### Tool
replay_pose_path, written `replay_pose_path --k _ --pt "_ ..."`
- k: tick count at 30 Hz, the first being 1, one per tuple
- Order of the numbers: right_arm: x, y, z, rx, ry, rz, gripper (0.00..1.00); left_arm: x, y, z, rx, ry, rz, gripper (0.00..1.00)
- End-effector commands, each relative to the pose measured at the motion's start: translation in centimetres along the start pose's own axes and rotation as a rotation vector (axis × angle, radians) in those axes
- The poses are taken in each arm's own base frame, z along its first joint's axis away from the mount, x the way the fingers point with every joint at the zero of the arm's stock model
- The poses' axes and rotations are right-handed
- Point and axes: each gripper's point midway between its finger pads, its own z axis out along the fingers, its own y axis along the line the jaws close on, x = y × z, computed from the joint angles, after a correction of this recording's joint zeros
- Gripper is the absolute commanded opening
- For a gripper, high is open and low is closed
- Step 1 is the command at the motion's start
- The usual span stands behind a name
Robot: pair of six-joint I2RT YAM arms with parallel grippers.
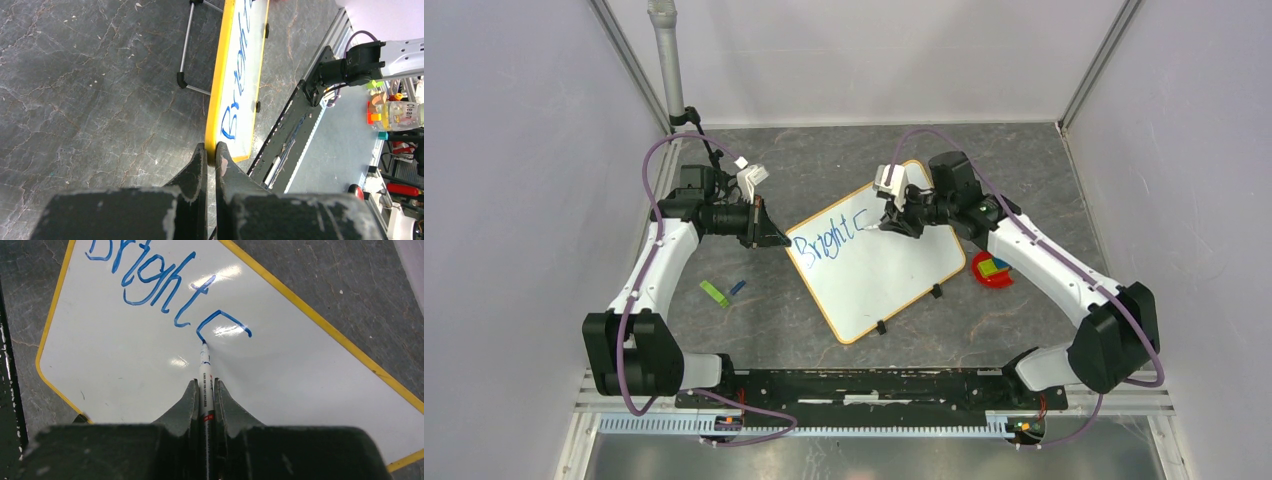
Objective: Write a sentence on the whiteboard
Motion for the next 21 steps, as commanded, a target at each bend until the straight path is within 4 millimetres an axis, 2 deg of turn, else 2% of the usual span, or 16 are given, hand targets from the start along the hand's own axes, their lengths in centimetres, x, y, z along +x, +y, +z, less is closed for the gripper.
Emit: replay_pose_path --k 1,14,21 --pt "0.3 -2.2 -1.2 0.086 0.029 -0.02 0.0 0.5 0.4 0.1 -0.011 0.027 0.08 0.02" --pt "-2.8 -5.4 -0.8 0.14 -0.025 -0.029 0.0 0.6 0.4 0.1 -0.013 0.028 0.082 0.03" --pt "-3.7 -6.8 -0.8 0.166 -0.039 -0.028 0.0 0.6 0.5 0.1 -0.015 0.029 0.083 0.02"
